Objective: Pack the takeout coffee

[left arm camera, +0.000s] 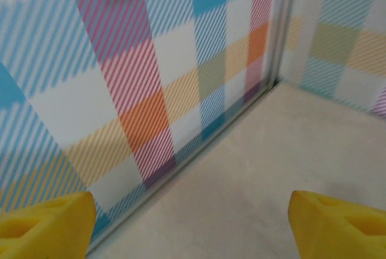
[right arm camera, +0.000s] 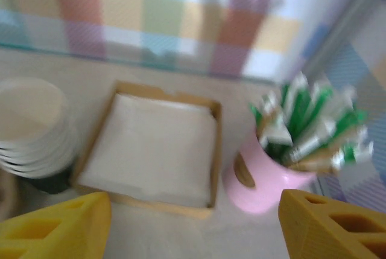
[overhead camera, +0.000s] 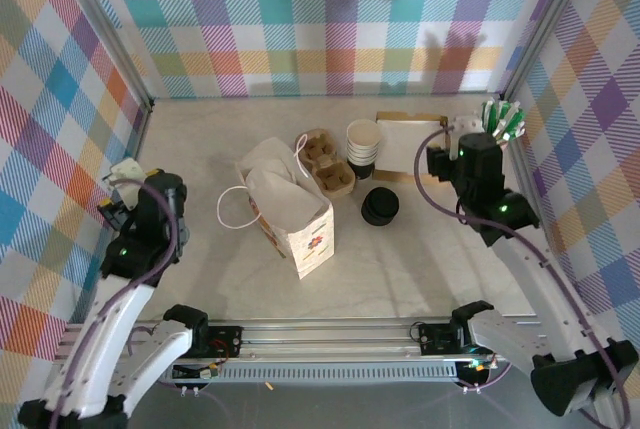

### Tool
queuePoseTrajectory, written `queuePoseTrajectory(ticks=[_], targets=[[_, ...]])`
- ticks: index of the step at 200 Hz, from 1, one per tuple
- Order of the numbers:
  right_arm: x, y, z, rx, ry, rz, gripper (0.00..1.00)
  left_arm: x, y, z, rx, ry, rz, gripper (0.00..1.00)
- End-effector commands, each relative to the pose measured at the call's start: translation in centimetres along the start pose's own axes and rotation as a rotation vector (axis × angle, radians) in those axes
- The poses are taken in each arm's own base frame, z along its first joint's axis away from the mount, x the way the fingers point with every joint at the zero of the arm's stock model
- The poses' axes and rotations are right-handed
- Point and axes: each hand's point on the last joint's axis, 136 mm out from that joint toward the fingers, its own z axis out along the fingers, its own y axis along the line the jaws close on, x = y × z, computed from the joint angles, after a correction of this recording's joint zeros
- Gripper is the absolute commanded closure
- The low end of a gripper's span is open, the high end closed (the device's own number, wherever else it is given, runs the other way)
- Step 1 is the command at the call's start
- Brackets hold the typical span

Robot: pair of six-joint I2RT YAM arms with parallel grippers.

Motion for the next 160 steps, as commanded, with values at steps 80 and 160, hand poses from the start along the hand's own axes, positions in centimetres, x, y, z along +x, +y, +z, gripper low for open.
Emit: queuePoseTrajectory(ticks=[80,160], targets=[[12.4,1.4,10.0,-0.192,-0.105,0.086,0.2,11.9,-8.6,11.0,0.369,0.086,-0.058,0.1],[13.9,3.2,11.4,-0.407,-0.212,0.2,0.17,15.0,-13.8,11.9,0.614,0.123,-0.042,0.08]])
